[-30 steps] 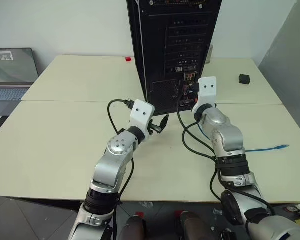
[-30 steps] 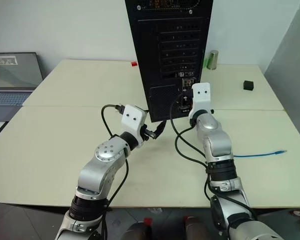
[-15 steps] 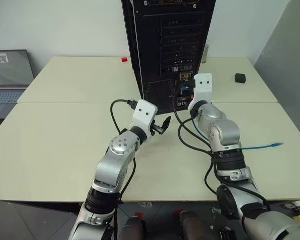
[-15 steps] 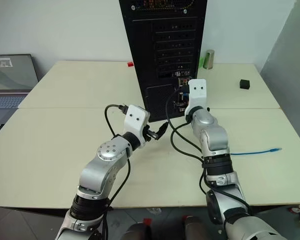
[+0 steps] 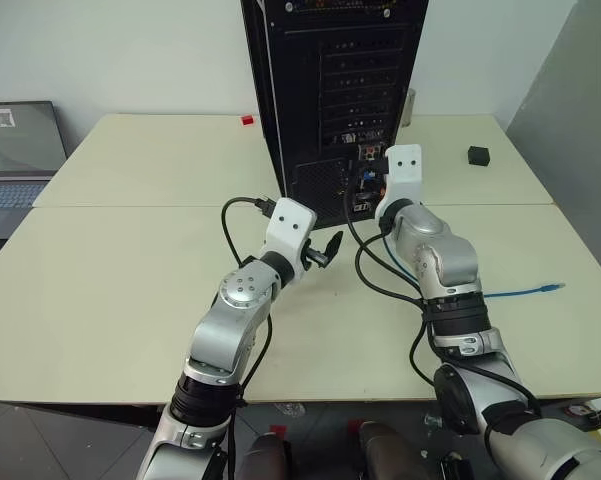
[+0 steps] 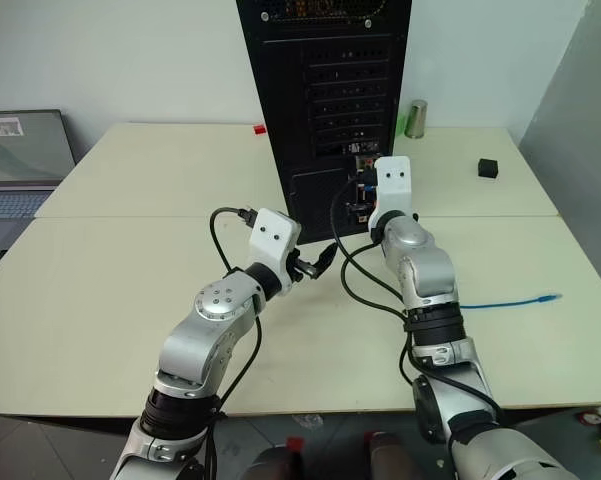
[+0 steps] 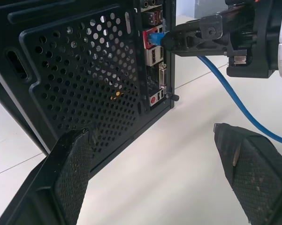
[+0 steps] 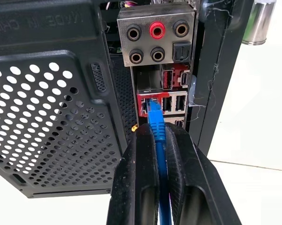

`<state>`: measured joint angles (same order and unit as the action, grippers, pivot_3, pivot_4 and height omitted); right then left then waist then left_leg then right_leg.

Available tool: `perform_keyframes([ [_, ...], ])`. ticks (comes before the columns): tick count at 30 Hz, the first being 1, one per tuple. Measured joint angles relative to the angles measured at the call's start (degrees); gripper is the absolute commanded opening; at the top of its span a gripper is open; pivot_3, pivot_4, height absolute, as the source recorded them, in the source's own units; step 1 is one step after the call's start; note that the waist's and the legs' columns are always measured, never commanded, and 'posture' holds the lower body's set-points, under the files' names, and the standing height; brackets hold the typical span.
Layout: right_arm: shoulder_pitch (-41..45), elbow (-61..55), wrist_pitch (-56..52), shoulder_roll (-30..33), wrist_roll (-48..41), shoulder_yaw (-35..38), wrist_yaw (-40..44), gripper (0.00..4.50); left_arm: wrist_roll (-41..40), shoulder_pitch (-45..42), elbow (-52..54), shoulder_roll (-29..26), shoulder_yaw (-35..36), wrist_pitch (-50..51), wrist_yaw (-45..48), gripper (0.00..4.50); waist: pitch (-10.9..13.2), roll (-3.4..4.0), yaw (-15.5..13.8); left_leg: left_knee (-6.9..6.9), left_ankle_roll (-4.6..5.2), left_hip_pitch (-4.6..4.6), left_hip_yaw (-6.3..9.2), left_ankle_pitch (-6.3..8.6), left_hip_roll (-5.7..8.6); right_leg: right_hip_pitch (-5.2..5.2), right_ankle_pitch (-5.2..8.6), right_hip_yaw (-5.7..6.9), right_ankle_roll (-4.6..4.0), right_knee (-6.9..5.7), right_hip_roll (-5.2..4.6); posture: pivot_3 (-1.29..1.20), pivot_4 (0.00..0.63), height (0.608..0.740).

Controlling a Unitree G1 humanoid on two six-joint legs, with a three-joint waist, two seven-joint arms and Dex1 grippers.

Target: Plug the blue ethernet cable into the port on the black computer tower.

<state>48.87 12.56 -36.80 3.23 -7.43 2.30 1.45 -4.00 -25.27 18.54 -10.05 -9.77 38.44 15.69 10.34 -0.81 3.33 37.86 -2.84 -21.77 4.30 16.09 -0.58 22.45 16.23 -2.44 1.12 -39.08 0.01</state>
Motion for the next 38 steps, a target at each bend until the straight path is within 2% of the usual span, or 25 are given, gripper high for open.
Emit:
perform_keyframes([
  [1,-0.1,0.0,0.1,0.3,0.1,-0.1,0.4,0.75,0.0,0.0,0.0,0.0,0.0,0.0,0.0,4.25,0.0,0.00,0.0,0.00,0.00,-0.01,0.01,0.00,0.00,0.00,0.00,0.00,0.00,0.00,0.00,0.00,0.150,0.740],
  [6,-1.9,-1.2,0.1,2.9,0.4,-0.3,2.3,1.69,0.0,-0.2,0.0,-0.5,0.1,0.1,0.2,4.25,0.0,0.00,-0.5,-0.04,-0.01,-0.17,0.10,0.00,0.05,0.04,0.00,0.00,0.00,0.08,-0.03,0.00,0.150,0.740],
  [12,-4.8,-4.2,-1.3,5.0,0.3,-0.2,3.9,3.02,0.0,-0.5,-0.1,-1.4,0.3,0.1,0.4,4.25,0.0,0.00,-1.2,0.05,-0.24,-0.99,0.05,-0.13,0.13,0.84,-0.03,0.00,0.03,0.01,-0.17,0.00,0.150,0.740],
  [13,-5.3,-5.1,-1.6,5.2,0.1,-0.2,4.3,3.35,-0.1,-0.5,-0.2,-1.5,0.3,0.1,0.6,4.25,0.0,0.00,-1.2,0.05,-0.24,-1.02,0.07,-0.13,0.11,0.86,-0.04,0.00,0.03,0.01,-0.17,0.00,0.150,0.740],
  [19,-6.6,-10.9,-3.2,5.7,-1.3,-0.2,6.6,4.46,-1.4,-2.5,-0.7,-1.7,1.6,0.5,2.0,4.25,0.0,0.00,-1.4,0.04,-0.21,-1.03,0.09,-0.12,0.11,0.86,-0.03,0.04,0.03,0.03,-0.16,0.00,0.150,0.740],
  [27,-10.8,-18.5,-6.4,11.6,-5.0,1.1,12.5,4.49,-1.6,-4.1,-1.3,-7.2,1.3,1.5,5.5,4.25,0.0,0.00,-1.5,0.03,-0.21,-1.03,0.09,-0.11,0.13,0.86,-0.03,0.08,0.03,0.04,-0.16,0.00,0.150,0.740],
  [35,-18.7,-25.1,-5.4,24.1,-10.5,5.9,24.8,4.49,-4.6,-4.2,-3.5,-10.4,4.7,1.7,10.0,4.25,0.0,-0.02,-1.5,0.06,-0.02,-1.02,0.05,-0.01,0.13,0.83,-0.03,0.12,0.03,0.02,-0.15,0.00,0.150,0.740],
  [38,-19.6,-25.3,-4.2,26.0,-11.0,5.9,27.0,4.49,-5.6,-4.9,-3.7,-11.0,4.8,1.7,11.6,4.25,0.0,-0.02,-1.4,0.06,-0.02,-0.97,-0.01,-0.02,0.11,0.84,-0.03,0.11,0.03,-0.01,-0.11,0.00,0.150,0.740],
])
